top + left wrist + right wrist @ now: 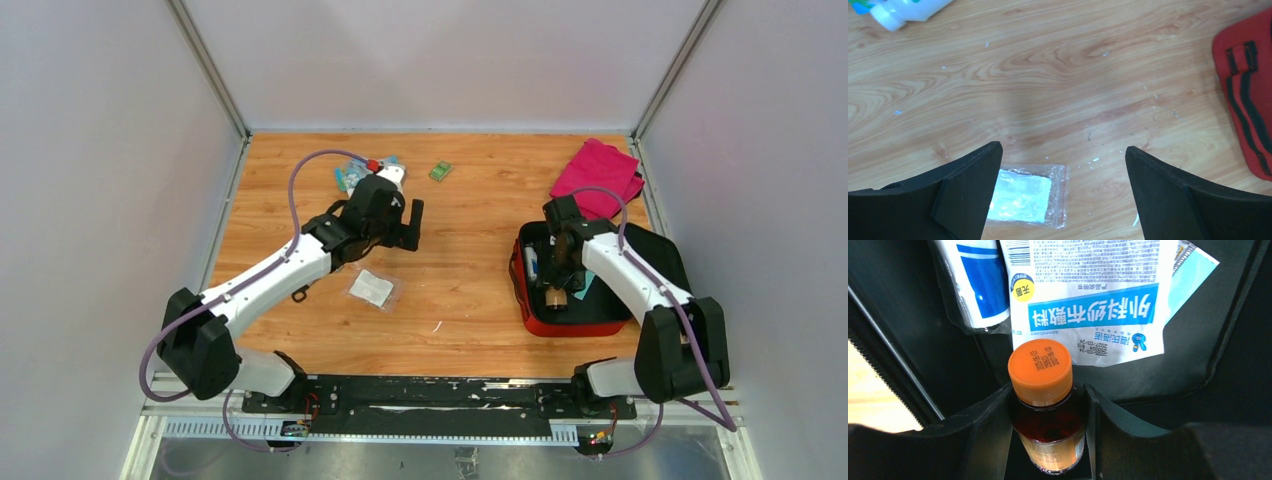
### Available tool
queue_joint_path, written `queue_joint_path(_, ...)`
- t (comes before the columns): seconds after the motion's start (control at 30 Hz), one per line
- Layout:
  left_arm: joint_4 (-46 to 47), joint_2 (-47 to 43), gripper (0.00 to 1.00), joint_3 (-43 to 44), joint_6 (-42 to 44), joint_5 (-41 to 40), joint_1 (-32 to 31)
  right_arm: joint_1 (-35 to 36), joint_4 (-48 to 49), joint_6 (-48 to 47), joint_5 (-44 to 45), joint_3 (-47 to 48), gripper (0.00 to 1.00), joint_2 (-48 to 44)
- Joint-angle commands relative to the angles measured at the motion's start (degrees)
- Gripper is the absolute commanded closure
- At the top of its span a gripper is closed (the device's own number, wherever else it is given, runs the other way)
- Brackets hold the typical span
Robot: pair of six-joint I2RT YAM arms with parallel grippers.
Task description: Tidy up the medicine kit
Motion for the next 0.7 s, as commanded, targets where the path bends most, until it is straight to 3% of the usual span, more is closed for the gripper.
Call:
queue_joint_path(0.0,-1.11,-0.87,0.0,-0.18,1.12,-1.03,3.24,-0.73,-2.19,0.23,4.07,1.56,0.43,-1.9)
queue_joint_path(0.2,-2.37,0.68,0.0,1.79,1.27,-0.66,7.52,-0.79,-4.07,-0.35,6.14,3.14,0.29,-4.48)
queue_joint_path(0.47,-3.09,4.28,0.0,6.61,1.51,-2.85,10.68,-0.81,-0.74,-2.13,-0.85,3.51,0.33,-13.07)
queue_joint_path(0.67,-3.94,13.15,0.0,15.9,2.82,-3.49,15.14,-0.79,3.33,-1.48,-9.93,2.55,0.35,-19.99)
